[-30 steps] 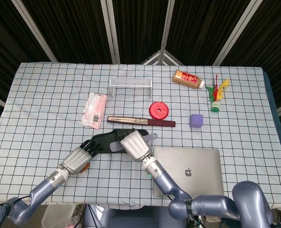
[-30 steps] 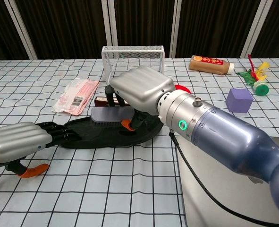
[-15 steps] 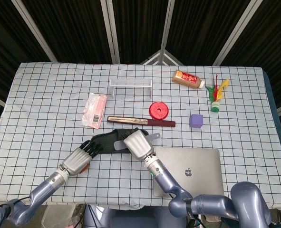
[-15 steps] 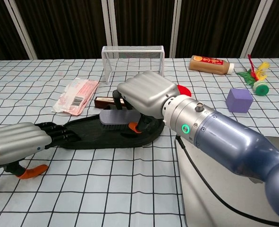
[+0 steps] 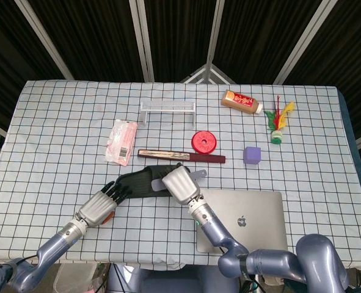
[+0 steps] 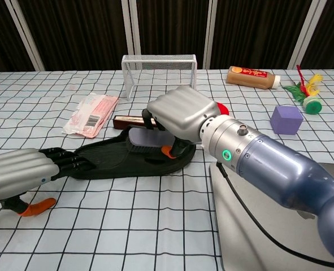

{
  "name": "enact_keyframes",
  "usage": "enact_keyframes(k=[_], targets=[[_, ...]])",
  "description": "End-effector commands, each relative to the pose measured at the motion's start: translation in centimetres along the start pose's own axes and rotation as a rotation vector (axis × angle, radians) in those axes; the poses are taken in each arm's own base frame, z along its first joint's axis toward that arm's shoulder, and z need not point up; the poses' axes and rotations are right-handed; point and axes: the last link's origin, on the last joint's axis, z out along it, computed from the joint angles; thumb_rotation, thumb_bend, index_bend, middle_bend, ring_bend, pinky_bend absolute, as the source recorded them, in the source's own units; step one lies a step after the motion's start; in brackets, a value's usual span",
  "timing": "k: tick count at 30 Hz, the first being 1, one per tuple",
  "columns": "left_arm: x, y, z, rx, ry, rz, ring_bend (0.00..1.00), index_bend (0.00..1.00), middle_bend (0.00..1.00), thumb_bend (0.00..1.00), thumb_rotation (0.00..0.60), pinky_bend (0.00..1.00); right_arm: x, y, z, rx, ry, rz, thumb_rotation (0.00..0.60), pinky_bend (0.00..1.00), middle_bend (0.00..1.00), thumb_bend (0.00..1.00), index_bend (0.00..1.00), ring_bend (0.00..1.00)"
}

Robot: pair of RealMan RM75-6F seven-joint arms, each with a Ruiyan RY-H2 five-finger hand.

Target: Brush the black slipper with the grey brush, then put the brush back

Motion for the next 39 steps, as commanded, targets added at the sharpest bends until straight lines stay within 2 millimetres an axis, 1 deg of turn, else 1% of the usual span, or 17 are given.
enact_keyframes(k=[1, 7, 10, 16, 21, 25, 28, 32, 39], targets=[[0.0, 0.0, 0.0, -0.003, -0.005, -0.001, 0.03, 0.00, 0.04, 0.61, 0.600, 0.00, -0.2, 0.5, 0.1, -0.013, -0.002, -0.011, 0.600, 0.49, 0.68, 0.81, 0.72, 0.50], [-0.1, 0.1, 0.0, -0.003, -0.005, -0.001, 0.03, 0.00, 0.04, 0.61, 0.600, 0.00, -0.2, 1.0, 0.4, -0.027, 0.016, -0.058, 0.600, 0.49, 0.68, 0.81, 0.72, 0.50], [-0.1, 0.1, 0.0, -0.005, -0.006, -0.003, 0.03, 0.00, 0.04, 0.61, 0.600, 0.00, -0.3, 0.8, 0.3, -0.024, 0.022, -0.076, 0.600, 0.49, 0.68, 0.81, 0.72, 0.50], [-0.3, 0.4, 0.0, -0.012, -0.011, -0.006, 0.03, 0.00, 0.04, 0.61, 0.600, 0.00, -0.2, -0.3, 0.0, -0.005, 0.035, -0.078, 0.600, 0.49, 0.68, 0.81, 0.73, 0.50], [0.3, 0.4, 0.4, -0.015, -0.002, -0.011, 0.03, 0.00, 0.04, 0.61, 0.600, 0.00, 0.2, -1.4, -0.3, 0.014, 0.057, -0.089, 0.600, 0.49, 0.69, 0.81, 0.73, 0.50], [0.3, 0.5, 0.4, -0.020, -0.004, -0.011, 0.03, 0.00, 0.04, 0.61, 0.600, 0.00, 0.4, -2.3, -0.7, 0.036, 0.067, -0.095, 0.600, 0.49, 0.69, 0.81, 0.73, 0.50], [0.3, 0.6, 0.3, -0.022, -0.006, -0.009, 0.03, 0.00, 0.04, 0.61, 0.600, 0.00, 0.5, -2.6, -0.8, 0.044, 0.074, -0.106, 0.600, 0.49, 0.69, 0.81, 0.73, 0.50], [0.3, 0.6, 0.2, -0.024, -0.008, -0.009, 0.03, 0.00, 0.04, 0.61, 0.600, 0.00, 0.4, -2.5, -0.7, 0.035, 0.066, -0.110, 0.600, 0.49, 0.69, 0.81, 0.73, 0.50], [0.4, 0.6, 0.0, -0.028, -0.006, -0.005, 0.03, 0.00, 0.04, 0.61, 0.600, 0.00, -0.2, -1.4, -0.2, -0.001, 0.047, -0.119, 0.600, 0.49, 0.69, 0.81, 0.73, 0.50]])
